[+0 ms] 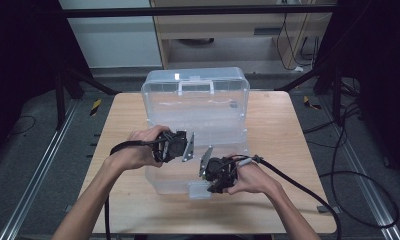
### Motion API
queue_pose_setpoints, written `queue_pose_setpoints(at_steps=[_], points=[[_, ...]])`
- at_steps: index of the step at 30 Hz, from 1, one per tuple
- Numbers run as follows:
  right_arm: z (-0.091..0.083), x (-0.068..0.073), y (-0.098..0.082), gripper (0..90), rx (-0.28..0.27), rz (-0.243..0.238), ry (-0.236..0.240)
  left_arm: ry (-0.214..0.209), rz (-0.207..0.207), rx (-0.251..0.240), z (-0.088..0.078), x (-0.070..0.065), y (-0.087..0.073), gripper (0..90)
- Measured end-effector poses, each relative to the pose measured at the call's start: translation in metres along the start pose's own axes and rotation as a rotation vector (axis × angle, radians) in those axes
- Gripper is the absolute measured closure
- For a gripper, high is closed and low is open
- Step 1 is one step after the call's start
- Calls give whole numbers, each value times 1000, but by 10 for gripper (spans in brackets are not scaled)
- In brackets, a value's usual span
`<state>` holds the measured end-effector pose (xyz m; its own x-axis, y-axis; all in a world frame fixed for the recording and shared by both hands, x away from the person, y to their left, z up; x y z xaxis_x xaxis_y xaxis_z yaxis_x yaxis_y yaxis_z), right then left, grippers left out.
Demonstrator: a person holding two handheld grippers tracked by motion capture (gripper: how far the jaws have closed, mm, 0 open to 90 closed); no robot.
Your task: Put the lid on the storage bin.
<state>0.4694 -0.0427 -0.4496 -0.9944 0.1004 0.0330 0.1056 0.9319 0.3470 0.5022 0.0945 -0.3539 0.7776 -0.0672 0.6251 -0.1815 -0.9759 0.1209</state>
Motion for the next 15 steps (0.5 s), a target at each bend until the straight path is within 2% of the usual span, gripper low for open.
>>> queue_pose_setpoints(at_steps=[9,15], points=[[0,1,0,651,-5,-1,-12,-3,-5,-11,0,-5,1,823],[0,0,0,646,-4,-15,-25,-21,-16,-12,-1,-9,1,822]])
Point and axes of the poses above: each handheld gripper's, and its own axes: z roughly forward along the jaws, y roughly out of its top, x roughly to its left, the point moved 5 cm from there along z, roughly forward along the jaws, and after that the axes turned 3 degrees about y, right-handed, at the moved point
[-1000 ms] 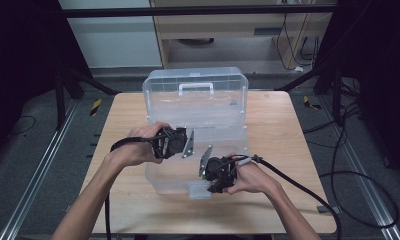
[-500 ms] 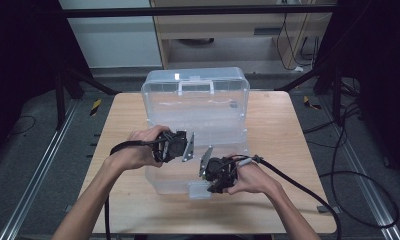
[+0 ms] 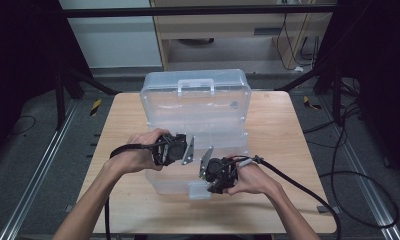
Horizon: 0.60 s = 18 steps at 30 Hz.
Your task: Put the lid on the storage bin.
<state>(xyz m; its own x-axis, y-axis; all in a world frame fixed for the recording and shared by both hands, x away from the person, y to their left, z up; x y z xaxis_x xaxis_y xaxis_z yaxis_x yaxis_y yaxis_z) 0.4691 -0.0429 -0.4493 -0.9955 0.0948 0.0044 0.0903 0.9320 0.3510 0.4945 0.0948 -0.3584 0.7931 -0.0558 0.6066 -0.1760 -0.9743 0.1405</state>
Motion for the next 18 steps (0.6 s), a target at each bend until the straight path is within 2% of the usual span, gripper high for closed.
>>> queue_pose_setpoints(at_steps=[1,4,12,18], points=[[0,1,0,643,-2,9,0,-1,-1,1,0,0,0,822],[-1,0,0,630,-8,-4,-17,-1,-5,3,0,-1,0,821],[-10,6,2,601,-56,-5,-22,1,-14,-1,1,-3,1,820],[-27,9,3,593,-152,1,-14,2,-8,-5,0,-3,0,820]])
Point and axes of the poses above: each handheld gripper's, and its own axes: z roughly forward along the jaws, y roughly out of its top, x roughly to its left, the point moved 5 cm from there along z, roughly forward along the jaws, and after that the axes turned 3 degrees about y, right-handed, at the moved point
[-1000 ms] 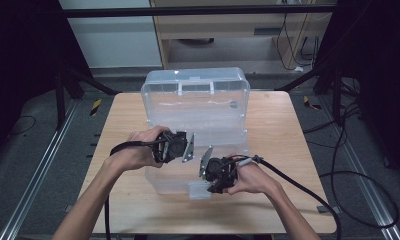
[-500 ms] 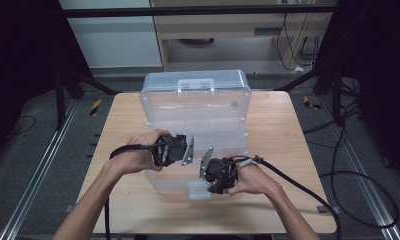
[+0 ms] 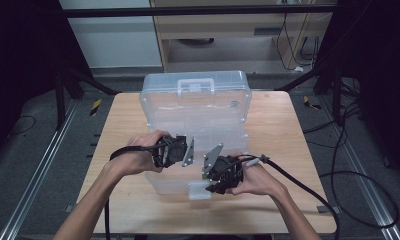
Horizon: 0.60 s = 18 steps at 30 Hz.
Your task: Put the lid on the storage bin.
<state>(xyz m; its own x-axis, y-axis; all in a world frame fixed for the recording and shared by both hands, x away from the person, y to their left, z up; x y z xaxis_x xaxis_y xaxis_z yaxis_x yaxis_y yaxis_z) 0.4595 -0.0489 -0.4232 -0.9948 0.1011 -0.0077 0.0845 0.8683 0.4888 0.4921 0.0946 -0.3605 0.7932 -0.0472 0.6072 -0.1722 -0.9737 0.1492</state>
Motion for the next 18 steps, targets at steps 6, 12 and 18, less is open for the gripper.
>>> queue_pose_setpoints(at_steps=[6,12,18], points=[[-21,-3,-2,629,-109,43,-39,0,3,-6,1,1,1,819],[-38,-7,-9,653,-165,109,-56,-3,3,0,1,1,1,819],[-50,-10,-17,683,-209,158,-65,-2,3,3,1,1,1,818]])
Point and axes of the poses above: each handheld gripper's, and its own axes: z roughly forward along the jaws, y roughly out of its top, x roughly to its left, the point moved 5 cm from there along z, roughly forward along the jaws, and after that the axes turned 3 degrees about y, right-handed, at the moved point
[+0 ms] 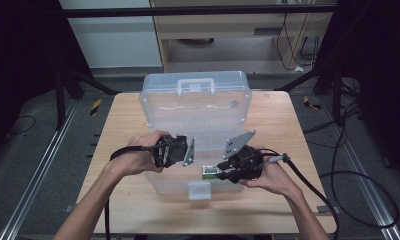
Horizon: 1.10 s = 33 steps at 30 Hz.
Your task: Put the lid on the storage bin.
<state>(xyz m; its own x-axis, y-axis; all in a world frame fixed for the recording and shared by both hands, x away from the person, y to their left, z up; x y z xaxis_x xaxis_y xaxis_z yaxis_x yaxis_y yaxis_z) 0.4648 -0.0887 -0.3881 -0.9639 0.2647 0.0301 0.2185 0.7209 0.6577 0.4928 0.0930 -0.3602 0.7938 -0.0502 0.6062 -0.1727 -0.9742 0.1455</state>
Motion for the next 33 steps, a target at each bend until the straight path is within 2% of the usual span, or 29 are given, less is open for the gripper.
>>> queue_pose_setpoints(at_steps=[2,3,4,15,19,24,27,29,33], points=[[-3,-1,-1,693,-9,11,-8,1,-1,-1,0,0,0,818],[-6,-2,-1,703,-34,14,-10,1,-3,-3,0,0,0,819],[-9,-2,-1,705,-42,23,3,2,-3,-3,0,0,0,819],[-31,-15,-2,759,-155,66,-104,-1,-3,0,0,-2,0,819],[-39,-23,-2,761,-207,103,-139,-2,-4,0,0,-2,0,819],[-48,-36,-1,783,-256,170,-227,-3,-3,2,0,-3,0,818],[-53,-41,0,795,-283,211,-253,-4,-4,1,0,-3,0,818],[-55,-44,0,800,-297,228,-252,-6,-3,8,-1,-4,0,818],[-58,-45,1,818,-323,244,-264,-5,0,4,0,-4,1,818]])
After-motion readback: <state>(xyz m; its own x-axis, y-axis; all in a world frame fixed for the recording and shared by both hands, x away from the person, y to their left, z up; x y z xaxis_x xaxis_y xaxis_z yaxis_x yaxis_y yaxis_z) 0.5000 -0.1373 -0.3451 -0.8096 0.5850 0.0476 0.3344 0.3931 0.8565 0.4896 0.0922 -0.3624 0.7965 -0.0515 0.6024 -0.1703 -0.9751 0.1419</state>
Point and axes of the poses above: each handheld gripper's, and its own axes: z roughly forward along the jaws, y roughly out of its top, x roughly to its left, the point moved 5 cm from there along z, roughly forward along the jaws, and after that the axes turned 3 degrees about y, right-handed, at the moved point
